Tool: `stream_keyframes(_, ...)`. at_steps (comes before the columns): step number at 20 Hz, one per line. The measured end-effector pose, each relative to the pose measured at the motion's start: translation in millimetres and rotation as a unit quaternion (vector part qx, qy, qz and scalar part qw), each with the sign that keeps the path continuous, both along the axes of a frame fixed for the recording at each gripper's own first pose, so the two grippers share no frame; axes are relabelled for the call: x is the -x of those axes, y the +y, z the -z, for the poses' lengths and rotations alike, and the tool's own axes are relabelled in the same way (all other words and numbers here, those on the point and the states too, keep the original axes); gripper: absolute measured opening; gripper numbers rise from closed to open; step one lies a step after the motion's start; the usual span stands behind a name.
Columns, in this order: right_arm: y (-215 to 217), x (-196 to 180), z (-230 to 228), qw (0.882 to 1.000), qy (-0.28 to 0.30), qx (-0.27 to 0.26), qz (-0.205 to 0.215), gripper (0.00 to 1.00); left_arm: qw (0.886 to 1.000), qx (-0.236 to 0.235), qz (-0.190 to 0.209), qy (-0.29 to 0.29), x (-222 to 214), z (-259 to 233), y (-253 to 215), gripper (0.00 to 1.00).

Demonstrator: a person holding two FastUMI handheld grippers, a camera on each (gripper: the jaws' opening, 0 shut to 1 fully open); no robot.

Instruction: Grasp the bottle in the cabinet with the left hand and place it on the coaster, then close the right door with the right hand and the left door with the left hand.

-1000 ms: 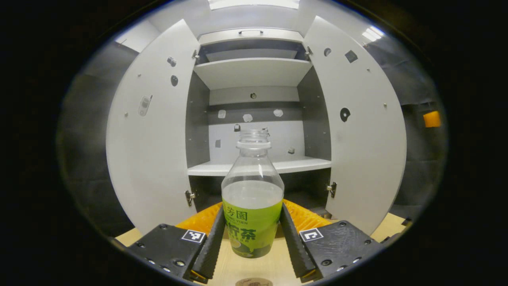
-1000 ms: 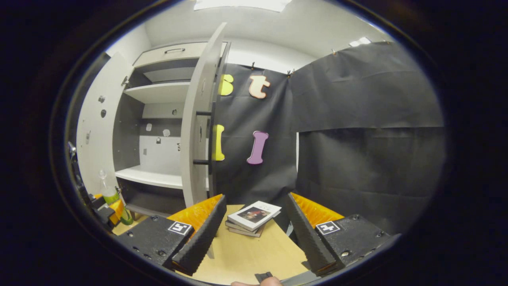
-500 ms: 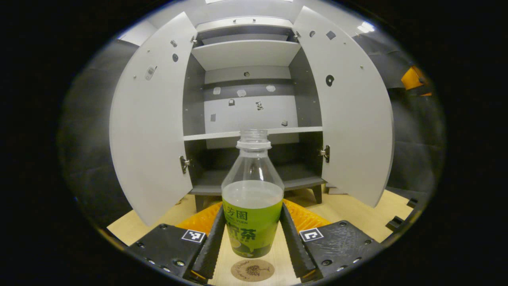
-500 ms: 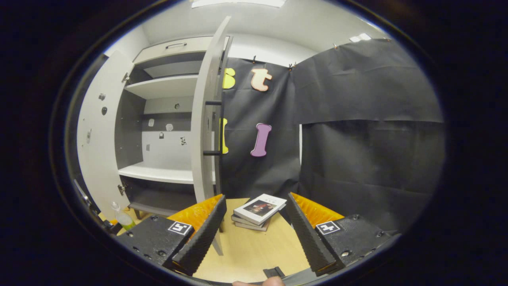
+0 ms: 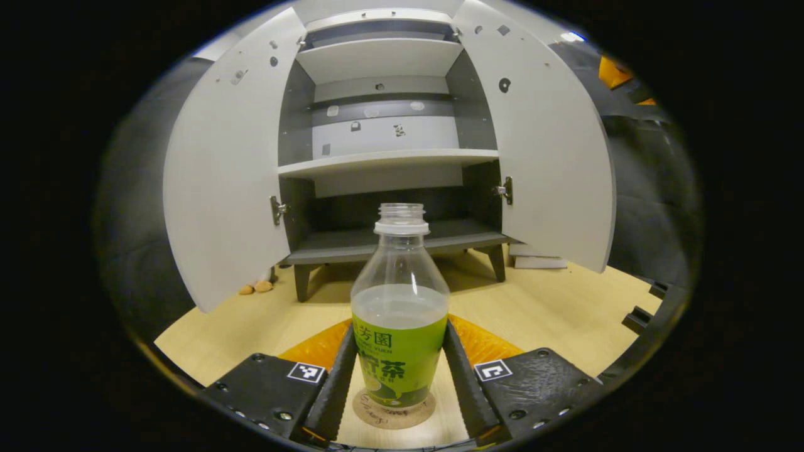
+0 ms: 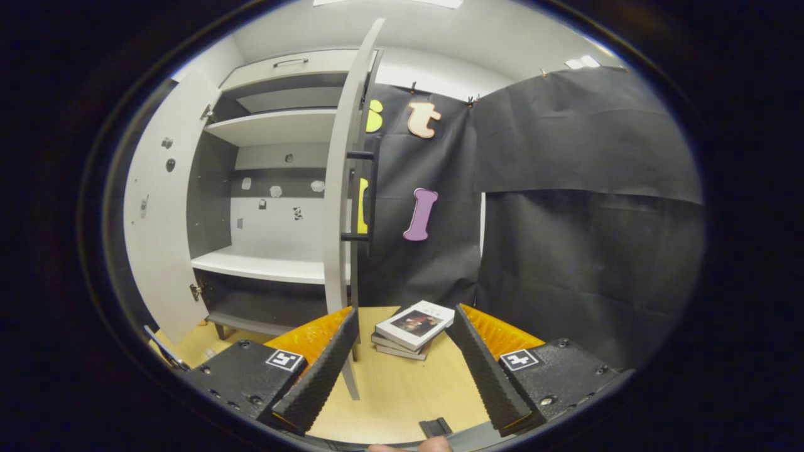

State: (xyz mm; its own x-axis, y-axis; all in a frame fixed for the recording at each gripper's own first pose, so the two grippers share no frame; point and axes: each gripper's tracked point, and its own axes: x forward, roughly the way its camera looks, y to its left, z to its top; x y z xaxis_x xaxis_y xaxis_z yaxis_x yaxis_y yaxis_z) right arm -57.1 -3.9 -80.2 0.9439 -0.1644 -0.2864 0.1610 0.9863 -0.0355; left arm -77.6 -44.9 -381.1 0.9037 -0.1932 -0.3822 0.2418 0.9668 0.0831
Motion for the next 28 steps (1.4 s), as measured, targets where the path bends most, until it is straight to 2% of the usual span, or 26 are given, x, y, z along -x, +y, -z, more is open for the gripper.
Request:
stream_keyframes(1, 0, 0, 0, 1.000, 0.001, 0.002, 0.001, 0.99, 1.000, 0.000, 0.000, 0.003, -1, 5, 0, 0.68)
stream_keyframes(2, 1, 0, 0, 1.000, 0.003, 0.002, 0.001, 0.99, 1.000, 0.003, 0.001, 0.006, -1, 9, -1, 0.75)
stream_keyframes(3, 1, 1, 1, 1.000, 0.005, 0.004, 0.002, 0.99, 1.000, 0.007, 0.001, 0.008, -2, 12, -1, 0.72)
stream_keyframes(11, 1, -3, 4, 1.000, 0.009, 0.004, 0.005, 1.00, 1.000, 0.016, -0.001, 0.017, 1, 19, 4, 0.71)
stream_keyframes(14, 1, -6, 6, 1.000, 0.008, 0.001, 0.002, 0.99, 1.000, 0.006, 0.002, 0.027, 6, 20, 6, 0.73)
stream_keyframes(15, 2, -6, 6, 1.000, 0.007, 0.001, 0.000, 0.99, 0.999, 0.003, 0.002, 0.032, 8, 22, 8, 0.78)
stream_keyframes(16, 2, -8, 7, 1.000, 0.006, 0.001, -0.002, 0.99, 0.999, 0.000, 0.001, 0.037, 10, 22, 11, 0.79)
stream_keyframes(17, 2, -9, 8, 1.000, 0.006, 0.001, -0.005, 0.99, 0.999, -0.002, -0.002, 0.040, 11, 20, 14, 0.76)
stream_keyframes(18, 3, -8, 8, 1.000, 0.004, 0.000, -0.009, 0.99, 0.999, -0.003, -0.004, 0.042, 12, 19, 16, 0.80)
stream_keyframes(23, 0, -12, 2, 1.000, -0.007, -0.004, -0.025, 0.99, 0.999, -0.011, -0.011, 0.037, 11, -4, 19, 0.79)
stream_keyframes(28, -10, -16, -9, 0.999, -0.027, -0.009, -0.037, 1.00, 0.999, -0.013, -0.018, 0.032, 12, -35, 17, 0.83)
